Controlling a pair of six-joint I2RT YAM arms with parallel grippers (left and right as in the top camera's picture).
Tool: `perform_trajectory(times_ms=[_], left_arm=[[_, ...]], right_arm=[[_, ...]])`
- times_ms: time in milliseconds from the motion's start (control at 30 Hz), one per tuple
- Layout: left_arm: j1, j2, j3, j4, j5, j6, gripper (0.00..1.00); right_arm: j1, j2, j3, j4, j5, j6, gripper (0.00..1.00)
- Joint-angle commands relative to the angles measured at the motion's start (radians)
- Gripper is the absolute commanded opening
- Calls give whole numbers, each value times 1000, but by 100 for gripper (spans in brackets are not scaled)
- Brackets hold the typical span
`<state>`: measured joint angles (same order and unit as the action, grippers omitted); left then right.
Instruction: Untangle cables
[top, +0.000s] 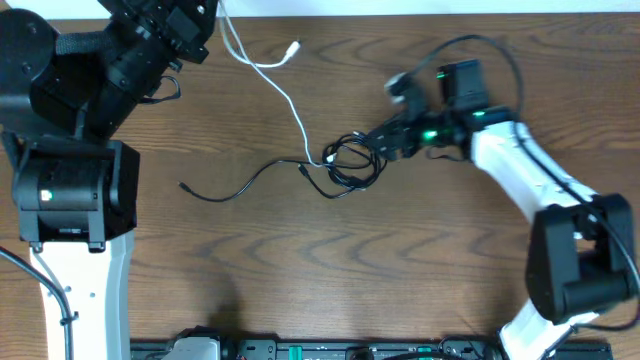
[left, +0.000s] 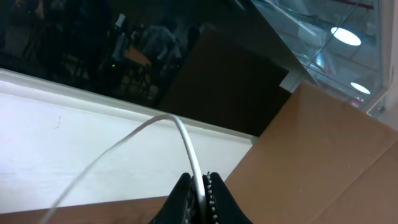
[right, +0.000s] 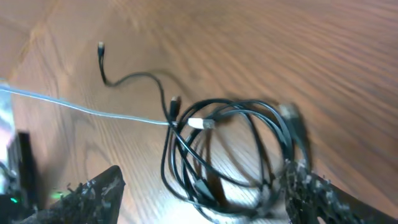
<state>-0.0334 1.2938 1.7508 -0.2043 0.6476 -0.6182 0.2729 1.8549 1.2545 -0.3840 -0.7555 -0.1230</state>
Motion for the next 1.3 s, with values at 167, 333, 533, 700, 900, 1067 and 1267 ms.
perform_trajectory(times_ms=[167, 333, 533, 700, 900, 1067, 1267], left_arm=[[4, -8, 23, 8, -5, -12, 7], [4, -8, 23, 8, -5, -12, 7], [4, -9, 23, 10, -5, -16, 7], [4, -16, 23, 12, -5, -16, 7], [4, -28, 23, 3, -5, -16, 7], [4, -27, 23, -2, -5, -16, 7], [13, -28, 23, 2, -29, -12, 7]], right_arm=[[142, 151, 8, 84, 58, -101, 70], [195, 164, 8, 83, 182, -137, 59], [237, 229, 8, 104, 207, -140, 10], [240, 253, 8, 139, 208, -140, 11], [264, 264, 8, 148, 211, -163, 29], [291, 267, 8, 159, 254, -161, 17], [261, 267, 8, 192, 866, 78, 6]])
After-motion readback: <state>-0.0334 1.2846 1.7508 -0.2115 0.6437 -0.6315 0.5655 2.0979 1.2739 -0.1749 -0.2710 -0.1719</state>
